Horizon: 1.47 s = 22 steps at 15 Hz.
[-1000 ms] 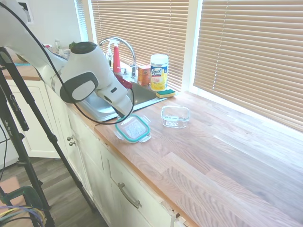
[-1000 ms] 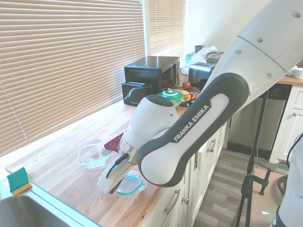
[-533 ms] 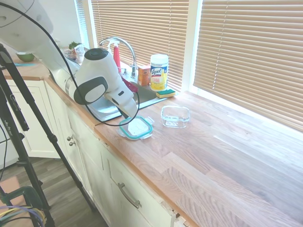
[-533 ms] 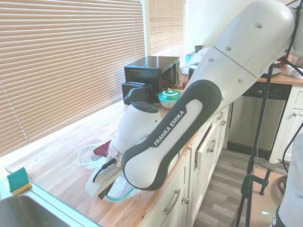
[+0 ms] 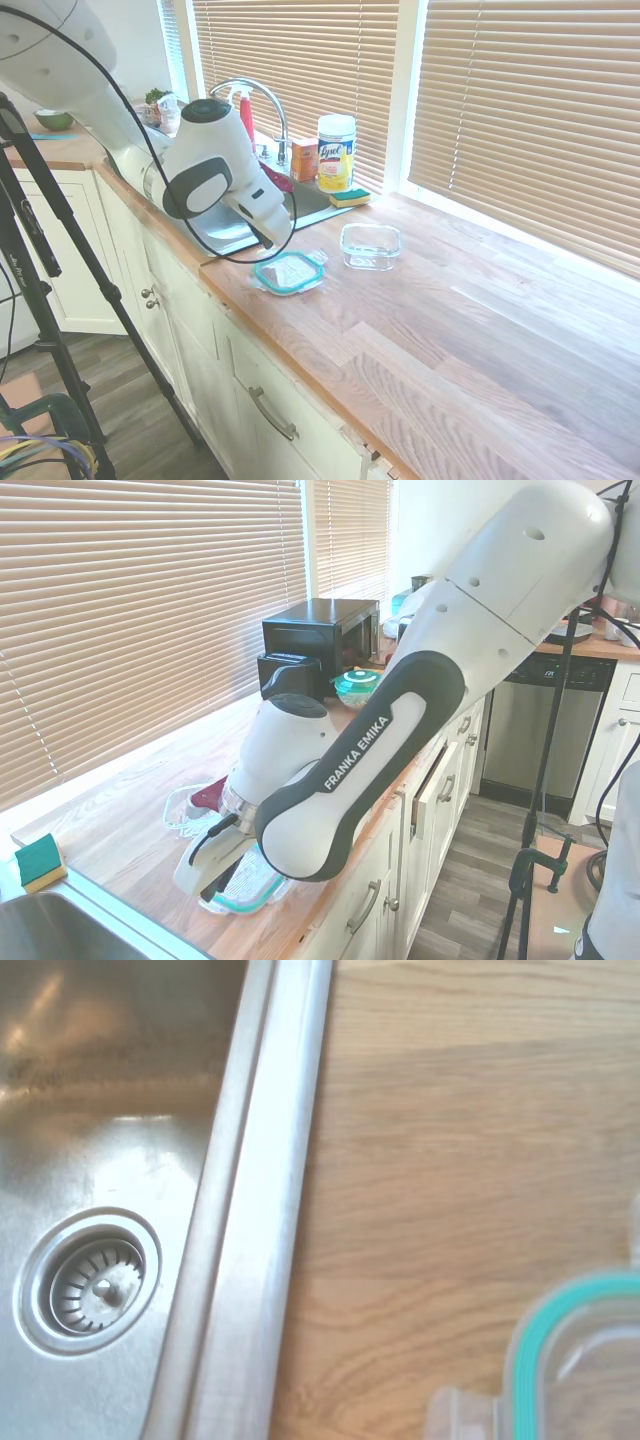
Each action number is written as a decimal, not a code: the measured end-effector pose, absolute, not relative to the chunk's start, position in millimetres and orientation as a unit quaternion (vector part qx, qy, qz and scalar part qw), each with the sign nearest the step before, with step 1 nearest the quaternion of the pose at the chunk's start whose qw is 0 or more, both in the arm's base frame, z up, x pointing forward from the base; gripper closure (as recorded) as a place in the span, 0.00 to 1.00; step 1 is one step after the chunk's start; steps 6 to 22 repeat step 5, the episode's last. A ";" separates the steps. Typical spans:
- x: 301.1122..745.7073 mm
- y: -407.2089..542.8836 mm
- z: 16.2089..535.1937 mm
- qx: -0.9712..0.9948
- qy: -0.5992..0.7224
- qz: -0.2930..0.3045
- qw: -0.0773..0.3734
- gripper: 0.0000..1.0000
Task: Uncover the lid of the food container
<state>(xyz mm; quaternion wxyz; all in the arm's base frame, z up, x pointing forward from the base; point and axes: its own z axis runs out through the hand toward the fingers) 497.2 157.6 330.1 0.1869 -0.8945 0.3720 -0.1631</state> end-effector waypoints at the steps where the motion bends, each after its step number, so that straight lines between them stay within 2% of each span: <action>1: 497.3 157.4 330.1 -0.894 0.373 -0.163 0.187 0.00; 5: 501.2 147.8 352.0 -0.890 0.396 -0.153 0.167 0.00; 22: 501.2 147.8 352.0 -0.890 0.396 -0.153 0.167 0.00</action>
